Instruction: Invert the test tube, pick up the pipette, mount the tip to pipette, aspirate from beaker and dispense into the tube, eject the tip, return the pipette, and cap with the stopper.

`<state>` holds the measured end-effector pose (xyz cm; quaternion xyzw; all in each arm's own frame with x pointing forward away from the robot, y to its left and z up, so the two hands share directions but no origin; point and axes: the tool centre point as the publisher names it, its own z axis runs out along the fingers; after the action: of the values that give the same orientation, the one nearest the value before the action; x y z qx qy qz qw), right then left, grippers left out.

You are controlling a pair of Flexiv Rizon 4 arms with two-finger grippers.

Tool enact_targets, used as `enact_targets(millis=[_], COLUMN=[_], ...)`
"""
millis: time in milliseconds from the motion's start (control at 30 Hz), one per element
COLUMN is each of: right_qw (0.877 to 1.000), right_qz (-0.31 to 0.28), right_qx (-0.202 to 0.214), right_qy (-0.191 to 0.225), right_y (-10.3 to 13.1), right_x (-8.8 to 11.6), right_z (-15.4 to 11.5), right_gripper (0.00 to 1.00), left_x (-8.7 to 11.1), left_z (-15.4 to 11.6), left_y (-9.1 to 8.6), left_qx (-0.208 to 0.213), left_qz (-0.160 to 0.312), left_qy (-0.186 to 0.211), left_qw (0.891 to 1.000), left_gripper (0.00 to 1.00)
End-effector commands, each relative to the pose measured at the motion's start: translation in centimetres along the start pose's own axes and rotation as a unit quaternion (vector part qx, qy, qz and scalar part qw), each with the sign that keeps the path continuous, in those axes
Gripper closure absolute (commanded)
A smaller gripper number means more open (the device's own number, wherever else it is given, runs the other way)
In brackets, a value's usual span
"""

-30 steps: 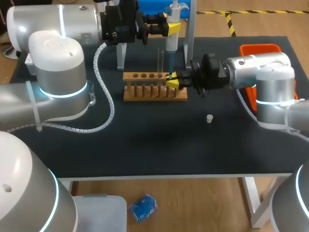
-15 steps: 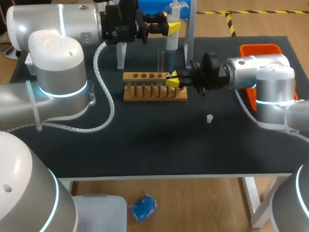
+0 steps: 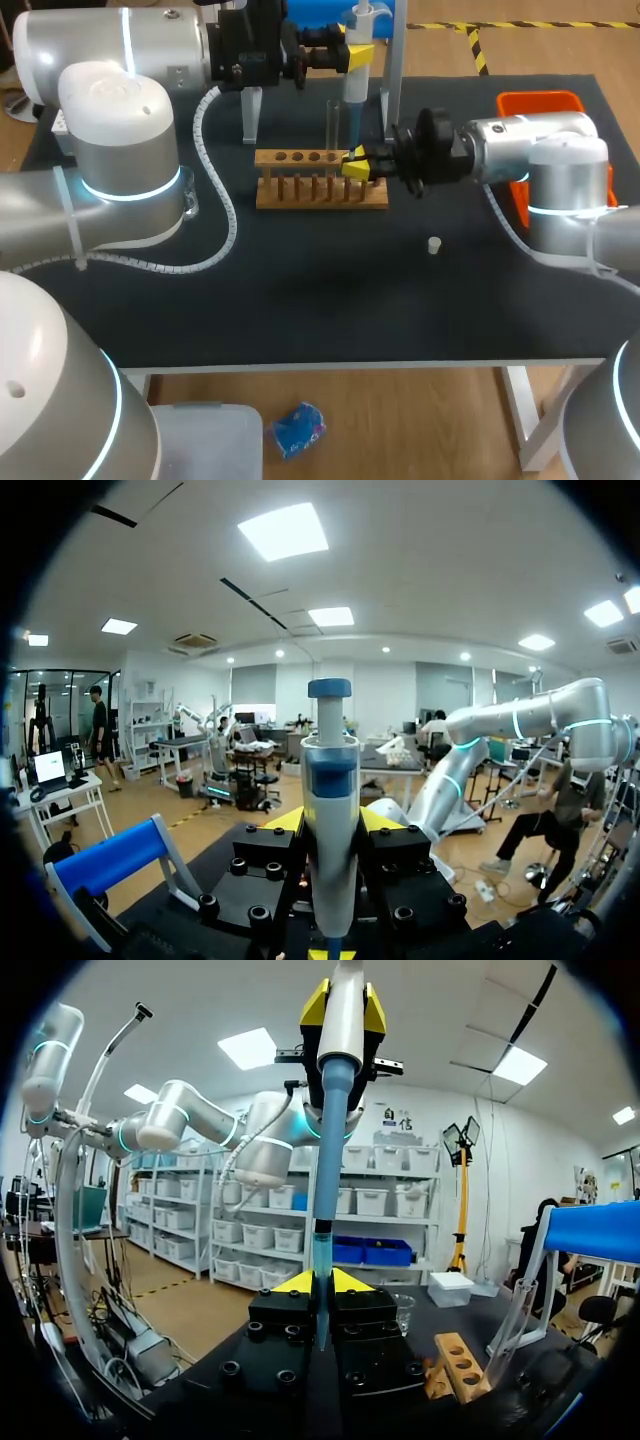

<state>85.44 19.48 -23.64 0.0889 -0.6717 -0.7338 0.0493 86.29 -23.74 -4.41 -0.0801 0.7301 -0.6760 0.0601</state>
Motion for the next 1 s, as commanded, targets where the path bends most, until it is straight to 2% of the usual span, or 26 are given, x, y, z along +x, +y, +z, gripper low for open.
enact_targets(millis=[33, 300, 1000], right_qw=[1.000, 1.000, 0.999], right_qz=[0.000, 0.017, 0.038], right_qx=[-0.003, -0.019, -0.005], right_qy=[0.002, 0.005, 0.004], right_y=[0.70, 1.17, 1.36], right_x=[0.00, 0.38, 0.53], right_z=[0.05, -0.05, 0.10], right_gripper=[1.00, 1.00, 1.00], left_x=[-0.03, -0.03, -0.03], left_z=[-0.10, -0.10, -0.10], left_y=[0.28, 0.28, 0.28], left_qx=[-0.001, -0.001, -0.001], left_qz=[-0.001, -0.001, -0.001], left_qy=[0.002, 0.002, 0.002], left_qw=[1.000, 1.000, 1.000], left_gripper=[1.00, 1.00, 1.00])
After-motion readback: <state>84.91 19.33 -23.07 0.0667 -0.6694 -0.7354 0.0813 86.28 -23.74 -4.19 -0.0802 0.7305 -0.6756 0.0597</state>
